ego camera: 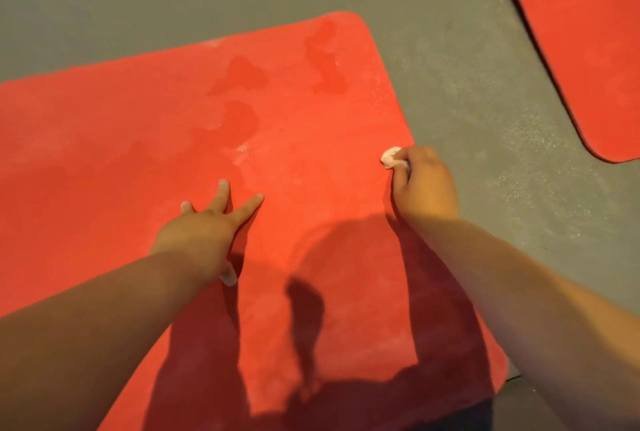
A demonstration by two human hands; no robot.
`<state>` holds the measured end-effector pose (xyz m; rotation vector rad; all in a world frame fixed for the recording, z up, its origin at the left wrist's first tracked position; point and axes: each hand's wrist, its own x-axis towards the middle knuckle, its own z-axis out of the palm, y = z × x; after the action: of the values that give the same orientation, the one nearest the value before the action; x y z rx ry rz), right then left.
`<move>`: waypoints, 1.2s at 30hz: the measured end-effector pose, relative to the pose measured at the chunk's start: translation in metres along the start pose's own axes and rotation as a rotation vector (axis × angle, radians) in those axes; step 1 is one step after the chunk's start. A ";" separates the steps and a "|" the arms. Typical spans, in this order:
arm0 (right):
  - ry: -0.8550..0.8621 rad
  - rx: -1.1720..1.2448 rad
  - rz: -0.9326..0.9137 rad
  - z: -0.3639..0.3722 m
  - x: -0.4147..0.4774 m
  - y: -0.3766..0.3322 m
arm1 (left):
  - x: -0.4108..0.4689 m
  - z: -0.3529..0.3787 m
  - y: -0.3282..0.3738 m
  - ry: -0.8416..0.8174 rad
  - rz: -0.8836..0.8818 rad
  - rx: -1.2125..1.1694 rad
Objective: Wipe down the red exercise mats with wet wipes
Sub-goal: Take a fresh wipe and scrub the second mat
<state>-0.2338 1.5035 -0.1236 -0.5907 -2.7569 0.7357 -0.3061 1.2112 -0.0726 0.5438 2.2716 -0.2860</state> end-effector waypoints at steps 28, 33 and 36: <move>-0.307 -0.083 -0.288 0.108 0.070 -0.174 | 0.015 0.003 -0.071 -0.009 -0.183 -0.198; -0.464 0.028 -0.464 0.097 0.020 -0.166 | 0.017 0.002 -0.071 -0.008 -0.176 -0.203; -0.364 -0.046 -0.408 0.112 0.065 -0.175 | 0.016 0.002 -0.071 -0.013 -0.175 -0.201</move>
<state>-0.3829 1.3451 -0.1204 0.1209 -3.0789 0.7402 -0.3480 1.1525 -0.0830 0.2397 2.3063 -0.1439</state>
